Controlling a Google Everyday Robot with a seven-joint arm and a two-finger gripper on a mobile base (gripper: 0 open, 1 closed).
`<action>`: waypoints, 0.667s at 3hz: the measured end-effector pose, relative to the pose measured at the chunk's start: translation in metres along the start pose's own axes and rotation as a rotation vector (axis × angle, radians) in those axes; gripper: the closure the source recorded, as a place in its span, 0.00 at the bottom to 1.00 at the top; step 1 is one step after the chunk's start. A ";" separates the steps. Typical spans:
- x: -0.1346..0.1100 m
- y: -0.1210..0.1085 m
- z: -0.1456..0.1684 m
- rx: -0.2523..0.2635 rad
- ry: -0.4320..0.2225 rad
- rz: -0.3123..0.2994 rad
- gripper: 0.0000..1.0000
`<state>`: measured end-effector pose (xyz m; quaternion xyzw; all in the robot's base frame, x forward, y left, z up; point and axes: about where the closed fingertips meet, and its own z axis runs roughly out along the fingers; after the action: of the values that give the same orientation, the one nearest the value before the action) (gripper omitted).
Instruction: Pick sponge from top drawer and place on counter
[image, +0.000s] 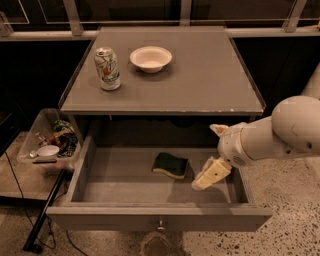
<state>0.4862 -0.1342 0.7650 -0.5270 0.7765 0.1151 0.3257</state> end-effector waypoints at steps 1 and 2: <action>0.004 0.006 0.027 -0.023 -0.007 0.018 0.00; 0.006 0.012 0.053 -0.037 -0.029 0.027 0.00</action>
Offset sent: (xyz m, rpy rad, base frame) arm 0.0160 0.0439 -0.0751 0.0810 0.0344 0.0045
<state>0.4945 -0.1056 0.7187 -0.5205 0.7766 0.1414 0.3257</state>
